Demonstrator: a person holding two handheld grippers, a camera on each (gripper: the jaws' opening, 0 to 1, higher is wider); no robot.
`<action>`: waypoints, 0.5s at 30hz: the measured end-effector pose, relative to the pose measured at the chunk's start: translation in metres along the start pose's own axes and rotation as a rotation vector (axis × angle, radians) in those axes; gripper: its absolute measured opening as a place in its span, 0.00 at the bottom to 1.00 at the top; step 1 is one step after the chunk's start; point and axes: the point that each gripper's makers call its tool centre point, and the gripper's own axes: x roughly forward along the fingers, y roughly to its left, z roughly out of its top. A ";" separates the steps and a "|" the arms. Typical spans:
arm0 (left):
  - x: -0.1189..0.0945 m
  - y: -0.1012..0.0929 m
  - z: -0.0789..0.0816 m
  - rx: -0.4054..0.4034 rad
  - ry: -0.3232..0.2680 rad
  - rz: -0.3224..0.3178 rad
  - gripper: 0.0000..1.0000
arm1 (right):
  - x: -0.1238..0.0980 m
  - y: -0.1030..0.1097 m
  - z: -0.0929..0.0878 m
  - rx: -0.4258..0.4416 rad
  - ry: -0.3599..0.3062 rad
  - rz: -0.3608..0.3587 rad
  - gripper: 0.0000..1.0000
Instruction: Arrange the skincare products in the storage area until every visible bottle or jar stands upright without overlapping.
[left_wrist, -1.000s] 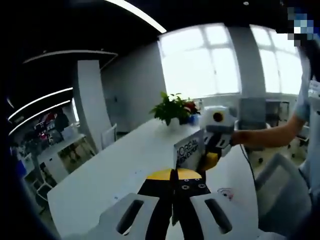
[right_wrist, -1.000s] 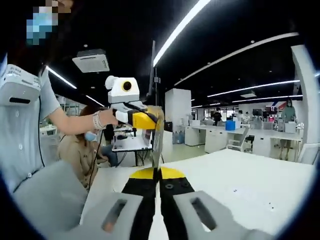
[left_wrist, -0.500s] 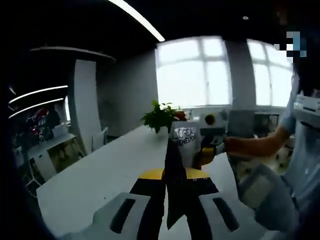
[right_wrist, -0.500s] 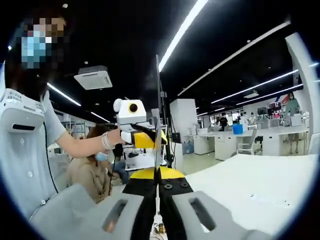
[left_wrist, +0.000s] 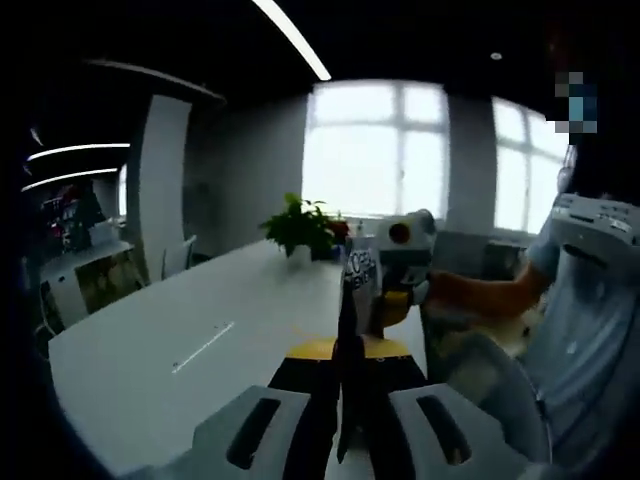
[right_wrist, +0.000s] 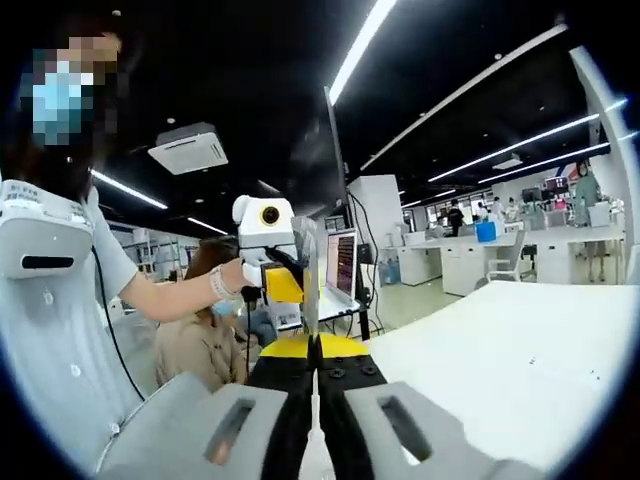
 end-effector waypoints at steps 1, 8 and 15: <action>-0.004 -0.004 -0.002 -0.008 -0.005 -0.001 0.00 | 0.002 0.004 -0.001 0.003 0.003 0.002 0.01; -0.022 -0.019 -0.014 -0.041 0.001 0.031 0.00 | 0.015 0.026 -0.012 0.004 0.040 0.021 0.01; -0.037 -0.028 -0.038 -0.141 0.044 0.050 0.00 | 0.027 0.030 -0.038 -0.076 0.143 -0.052 0.06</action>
